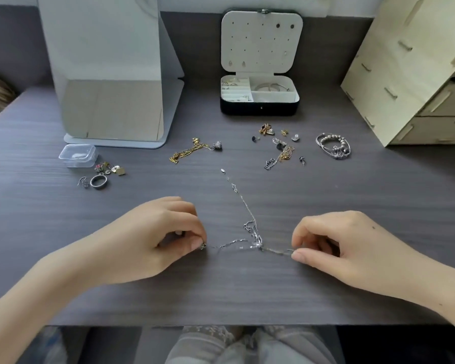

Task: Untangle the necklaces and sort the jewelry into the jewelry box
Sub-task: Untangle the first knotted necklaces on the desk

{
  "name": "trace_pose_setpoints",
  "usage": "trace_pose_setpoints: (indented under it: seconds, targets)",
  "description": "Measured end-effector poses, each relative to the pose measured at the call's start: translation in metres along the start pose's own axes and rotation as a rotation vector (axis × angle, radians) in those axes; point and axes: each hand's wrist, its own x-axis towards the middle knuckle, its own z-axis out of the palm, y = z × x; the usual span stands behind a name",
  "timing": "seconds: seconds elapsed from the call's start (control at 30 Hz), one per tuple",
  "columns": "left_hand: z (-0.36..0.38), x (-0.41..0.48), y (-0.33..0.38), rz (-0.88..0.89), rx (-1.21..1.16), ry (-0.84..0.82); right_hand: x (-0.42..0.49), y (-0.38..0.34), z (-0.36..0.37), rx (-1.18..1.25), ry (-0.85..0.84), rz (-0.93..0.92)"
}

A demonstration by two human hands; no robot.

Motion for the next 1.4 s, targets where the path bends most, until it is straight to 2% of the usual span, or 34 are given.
trace_pose_setpoints:
  seconds: [0.13, 0.27, 0.37, 0.47, 0.6, 0.7, 0.87, 1.0, 1.13, 1.3, 1.4]
  targets:
    - [-0.004, 0.004, 0.005, -0.003, 0.005, -0.035, 0.003, 0.0, -0.002, -0.17, 0.079, -0.045]
    - [-0.005, 0.017, 0.011, -0.017, 0.023, 0.051, 0.022, -0.005, -0.001, -0.084, 0.175, -0.102]
    - [0.006, 0.03, 0.018, -0.089, -0.022, 0.136, 0.04, -0.011, 0.006, -0.026, 0.078, -0.155]
    - [0.016, 0.042, 0.023, -0.148, -0.059, 0.145, 0.054, -0.012, 0.012, -0.058, -0.03, -0.187]
    - [0.016, 0.056, 0.025, -0.198, -0.126, 0.101, 0.059, -0.007, 0.011, -0.072, -0.037, -0.22]
    - [0.011, 0.066, 0.029, -0.201, -0.203, -0.005, 0.055, -0.004, 0.006, 0.032, -0.002, -0.233]
    - [0.008, 0.076, 0.03, -0.23, -0.272, -0.139, 0.053, -0.001, 0.003, 0.149, 0.058, -0.177]
    - [0.017, 0.075, 0.026, -0.208, -0.243, -0.087, 0.052, -0.001, 0.007, 0.27, 0.061, -0.091]
    - [0.012, 0.071, 0.023, -0.218, -0.361, -0.087, 0.053, -0.001, 0.01, 0.424, 0.044, -0.054]
    - [0.011, 0.066, 0.022, -0.223, -0.436, -0.133, 0.053, 0.001, 0.006, 0.495, 0.02, -0.019]
    - [0.009, 0.065, 0.021, -0.268, -0.489, -0.12, 0.053, 0.002, 0.001, 0.47, 0.075, 0.002]
